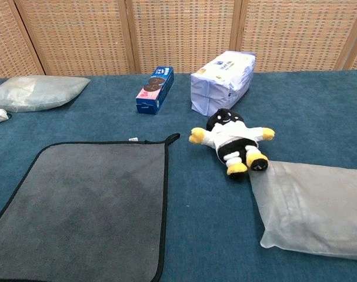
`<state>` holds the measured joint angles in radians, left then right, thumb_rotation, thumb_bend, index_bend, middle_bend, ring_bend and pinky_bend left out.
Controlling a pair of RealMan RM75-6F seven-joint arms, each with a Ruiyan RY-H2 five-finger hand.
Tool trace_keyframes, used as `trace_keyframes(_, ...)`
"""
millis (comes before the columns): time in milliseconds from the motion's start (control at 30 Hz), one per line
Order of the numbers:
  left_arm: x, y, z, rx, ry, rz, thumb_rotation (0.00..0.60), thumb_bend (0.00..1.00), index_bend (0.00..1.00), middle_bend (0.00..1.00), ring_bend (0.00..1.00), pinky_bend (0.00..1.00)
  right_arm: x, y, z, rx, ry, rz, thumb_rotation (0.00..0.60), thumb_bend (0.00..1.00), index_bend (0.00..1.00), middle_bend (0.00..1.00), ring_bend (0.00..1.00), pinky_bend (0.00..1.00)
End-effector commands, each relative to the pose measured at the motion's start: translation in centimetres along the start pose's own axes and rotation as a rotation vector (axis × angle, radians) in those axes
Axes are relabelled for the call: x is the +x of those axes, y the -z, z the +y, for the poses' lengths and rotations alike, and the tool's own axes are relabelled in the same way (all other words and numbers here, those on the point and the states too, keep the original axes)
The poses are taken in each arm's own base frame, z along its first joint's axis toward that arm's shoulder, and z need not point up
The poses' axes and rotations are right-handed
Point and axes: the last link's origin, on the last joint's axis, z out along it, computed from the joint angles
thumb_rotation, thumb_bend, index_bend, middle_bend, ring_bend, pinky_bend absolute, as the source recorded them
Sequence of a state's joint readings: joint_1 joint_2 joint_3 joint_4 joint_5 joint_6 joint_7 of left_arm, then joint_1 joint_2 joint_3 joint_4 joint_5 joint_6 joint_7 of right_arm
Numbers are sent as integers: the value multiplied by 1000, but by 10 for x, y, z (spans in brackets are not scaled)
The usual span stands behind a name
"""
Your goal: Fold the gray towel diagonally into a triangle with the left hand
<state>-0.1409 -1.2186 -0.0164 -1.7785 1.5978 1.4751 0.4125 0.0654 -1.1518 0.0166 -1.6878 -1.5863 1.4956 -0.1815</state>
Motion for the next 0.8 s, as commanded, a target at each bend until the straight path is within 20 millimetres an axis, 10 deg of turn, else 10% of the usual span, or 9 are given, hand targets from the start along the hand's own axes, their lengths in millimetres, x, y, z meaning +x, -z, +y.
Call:
trace_keyframes(33, 0, 0, 0, 0, 0, 1, 600, 164, 0, 0, 0, 0, 0, 0, 0, 1, 0, 1, 600, 0, 0, 0, 0, 0)
trace_keyframes(800, 2, 1, -1, -5, 9, 13, 600, 164, 0, 0, 0, 0, -1, 0, -2, 3, 6, -4, 600, 0, 0, 0, 0, 0)
